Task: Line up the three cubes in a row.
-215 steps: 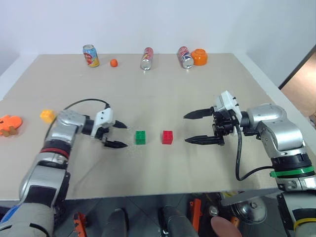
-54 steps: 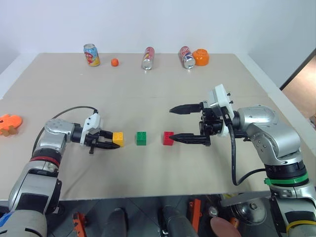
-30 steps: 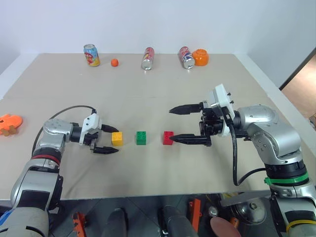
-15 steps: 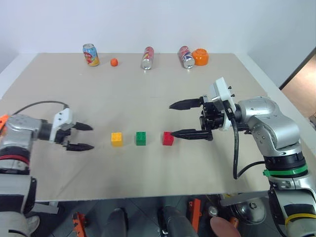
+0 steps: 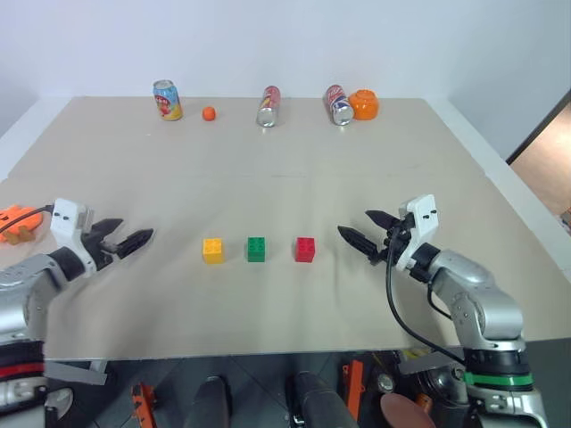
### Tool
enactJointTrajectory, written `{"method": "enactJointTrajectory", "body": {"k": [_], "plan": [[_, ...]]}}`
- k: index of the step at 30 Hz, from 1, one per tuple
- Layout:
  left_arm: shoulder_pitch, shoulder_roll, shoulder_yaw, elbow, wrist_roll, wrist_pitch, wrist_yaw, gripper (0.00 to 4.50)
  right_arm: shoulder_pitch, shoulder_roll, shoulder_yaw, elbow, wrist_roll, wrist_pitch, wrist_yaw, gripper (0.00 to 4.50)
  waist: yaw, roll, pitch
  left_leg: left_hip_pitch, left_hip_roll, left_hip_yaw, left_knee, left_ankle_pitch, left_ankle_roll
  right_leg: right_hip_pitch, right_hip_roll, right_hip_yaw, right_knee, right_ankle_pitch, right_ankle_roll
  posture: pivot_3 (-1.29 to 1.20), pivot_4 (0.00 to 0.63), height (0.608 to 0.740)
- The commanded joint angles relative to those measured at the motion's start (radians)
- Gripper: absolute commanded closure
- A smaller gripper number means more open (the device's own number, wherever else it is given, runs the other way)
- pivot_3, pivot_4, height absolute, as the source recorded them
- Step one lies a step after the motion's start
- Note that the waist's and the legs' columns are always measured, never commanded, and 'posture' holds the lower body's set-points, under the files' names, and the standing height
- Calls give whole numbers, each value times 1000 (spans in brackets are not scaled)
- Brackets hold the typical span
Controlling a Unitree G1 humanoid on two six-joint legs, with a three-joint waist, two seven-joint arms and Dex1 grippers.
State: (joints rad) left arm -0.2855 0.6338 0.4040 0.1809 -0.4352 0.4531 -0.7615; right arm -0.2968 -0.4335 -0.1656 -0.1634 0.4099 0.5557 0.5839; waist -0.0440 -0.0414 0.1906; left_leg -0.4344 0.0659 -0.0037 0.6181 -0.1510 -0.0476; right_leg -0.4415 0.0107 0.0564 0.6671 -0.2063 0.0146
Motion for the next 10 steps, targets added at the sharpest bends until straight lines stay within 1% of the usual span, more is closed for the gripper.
{"method": "enactJointTrajectory", "body": {"k": [1,4,8,10], "plan": [[16,-53,38,-148,-14,30,156,21,17,32,-31,-82,-8,-2,-102,0,-1,0,0,1,0,0,0,0,0,0,0,1,0,0,0,0,150,740],[49,-133,5,-214,10,14,253,21,25,83,-23,-87,-64,-30,-220,0,-2,0,0,5,-2,2,0,0,0,3,0,4,-1,0,-1,0,150,740],[101,-186,0,-240,73,-7,378,21,46,113,6,-81,-153,-96,-306,0,-4,-1,0,6,-2,3,0,0,0,3,0,7,-1,1,-1,0,150,740],[128,-206,12,-260,84,26,440,21,51,140,1,-68,-175,-108,-359,0,-4,-1,0,6,-2,4,0,0,0,3,0,7,-1,1,-1,0,150,740]]}}
